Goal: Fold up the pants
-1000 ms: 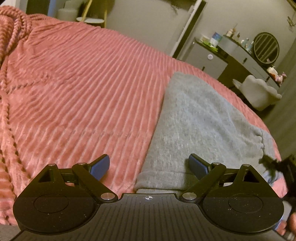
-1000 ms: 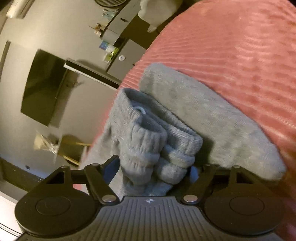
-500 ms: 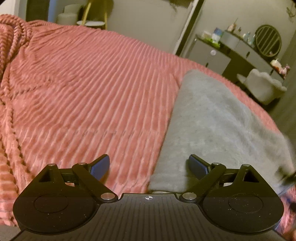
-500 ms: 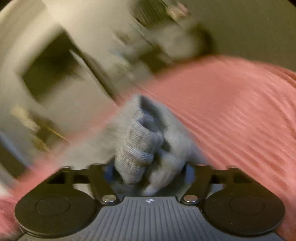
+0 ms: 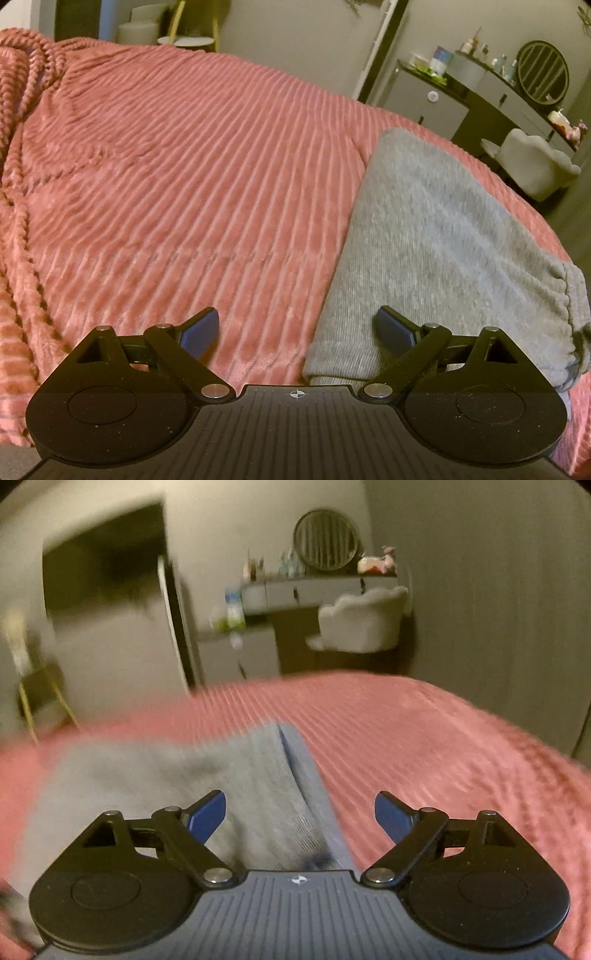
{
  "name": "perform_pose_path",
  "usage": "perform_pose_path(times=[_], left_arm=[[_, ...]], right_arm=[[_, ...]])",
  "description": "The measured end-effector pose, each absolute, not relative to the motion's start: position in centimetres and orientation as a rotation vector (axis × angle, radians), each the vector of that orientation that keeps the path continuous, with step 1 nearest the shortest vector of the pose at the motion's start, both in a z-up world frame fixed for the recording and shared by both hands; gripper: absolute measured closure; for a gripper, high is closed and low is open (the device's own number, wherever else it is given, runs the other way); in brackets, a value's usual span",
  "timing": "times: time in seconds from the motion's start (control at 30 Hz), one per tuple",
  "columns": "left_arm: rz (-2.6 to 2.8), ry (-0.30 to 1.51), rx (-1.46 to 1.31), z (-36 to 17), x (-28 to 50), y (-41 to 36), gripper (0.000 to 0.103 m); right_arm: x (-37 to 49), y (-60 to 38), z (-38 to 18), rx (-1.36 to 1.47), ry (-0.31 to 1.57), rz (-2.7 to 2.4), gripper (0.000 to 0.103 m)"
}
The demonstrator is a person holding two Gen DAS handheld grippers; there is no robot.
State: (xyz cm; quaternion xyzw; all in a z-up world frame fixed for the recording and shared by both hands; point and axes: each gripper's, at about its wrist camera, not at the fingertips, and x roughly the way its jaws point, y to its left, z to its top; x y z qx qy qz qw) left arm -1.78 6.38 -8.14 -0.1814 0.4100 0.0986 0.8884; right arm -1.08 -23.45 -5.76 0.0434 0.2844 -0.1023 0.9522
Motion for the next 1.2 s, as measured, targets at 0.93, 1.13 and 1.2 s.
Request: perform_pose_path(times=[0.93,1.13,1.2], left_arm=[[0.173,0.904,-0.309,-8.0,-2.5,4.9,0.006],[0.054,0.956,-0.336,-7.7,-3.4,4.9,0.006],[0.021,0.981,-0.324,-7.7,-3.6,4.7,0.006]], right_arm=[[-1.1,-24.3,-9.2,0.201,0.728,-0.171,0.003],[-2.2,-25.0,-8.6,0.318,0.779,-0.184,0.003],[-2.6,-25.4,-8.5,0.357,0.806,-0.189,0.003]])
